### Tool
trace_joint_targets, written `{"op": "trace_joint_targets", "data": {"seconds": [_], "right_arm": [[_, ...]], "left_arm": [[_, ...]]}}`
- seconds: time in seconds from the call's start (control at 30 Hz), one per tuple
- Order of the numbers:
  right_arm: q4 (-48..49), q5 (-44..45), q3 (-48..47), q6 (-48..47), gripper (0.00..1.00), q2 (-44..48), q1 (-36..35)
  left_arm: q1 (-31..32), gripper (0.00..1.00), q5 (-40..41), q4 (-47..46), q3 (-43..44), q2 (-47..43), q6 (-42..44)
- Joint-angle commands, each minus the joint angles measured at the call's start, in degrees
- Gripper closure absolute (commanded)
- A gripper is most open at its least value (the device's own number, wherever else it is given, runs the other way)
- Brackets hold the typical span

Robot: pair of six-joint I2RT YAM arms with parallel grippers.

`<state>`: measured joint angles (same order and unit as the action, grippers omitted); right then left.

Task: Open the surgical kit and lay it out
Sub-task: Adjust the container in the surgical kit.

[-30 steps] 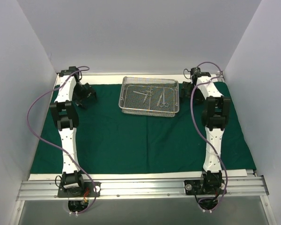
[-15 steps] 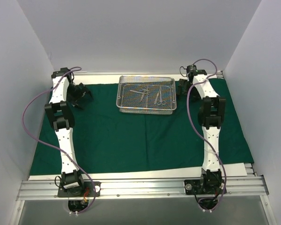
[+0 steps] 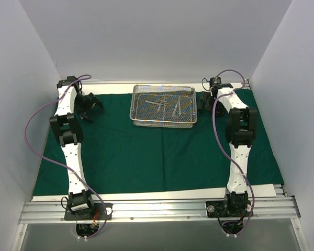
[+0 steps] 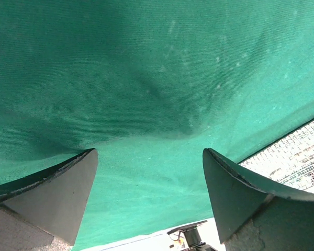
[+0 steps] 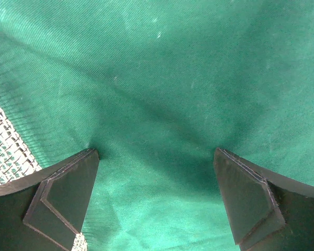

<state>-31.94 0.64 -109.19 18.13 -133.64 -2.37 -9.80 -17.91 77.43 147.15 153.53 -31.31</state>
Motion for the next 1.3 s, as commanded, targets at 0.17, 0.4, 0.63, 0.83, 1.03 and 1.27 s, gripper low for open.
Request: {"op": "trace_joint_targets", "data": {"seconds": [0.17, 0.4, 0.63, 0.83, 1.03, 1.27], "right_arm": [[-3.9, 0.9, 1.3, -0.1, 0.0, 0.7, 2.1], [-6.3, 2.8, -9.3, 0.7, 0.0, 3.9, 3.8], [-10.7, 4.5, -2.5, 2.3, 0.0, 11.0, 3.0], [-7.4, 1.7, 19.4, 5.4, 0.0, 25.4, 0.4], [-2.5, 2.5, 37.5, 7.9, 0.01, 34.2, -1.3], [-0.2, 3.0, 48.1, 12.3, 0.03, 32.0, -1.9]], "left_arm": [[1.5, 0.06, 5.4, -5.9, -0.4, 0.4, 2.9], [1.2, 0.06, 10.3, -10.5, -7.2, -9.2, -2.0], [1.2, 0.06, 11.2, -9.3, -5.4, -11.9, -1.7], [2.1, 0.06, 10.4, -13.0, -18.1, -19.2, 0.2], [4.2, 0.06, 9.0, -17.2, -32.0, -26.4, 2.0], [6.3, 0.06, 7.7, -16.5, -35.4, -29.2, 3.4]]}}
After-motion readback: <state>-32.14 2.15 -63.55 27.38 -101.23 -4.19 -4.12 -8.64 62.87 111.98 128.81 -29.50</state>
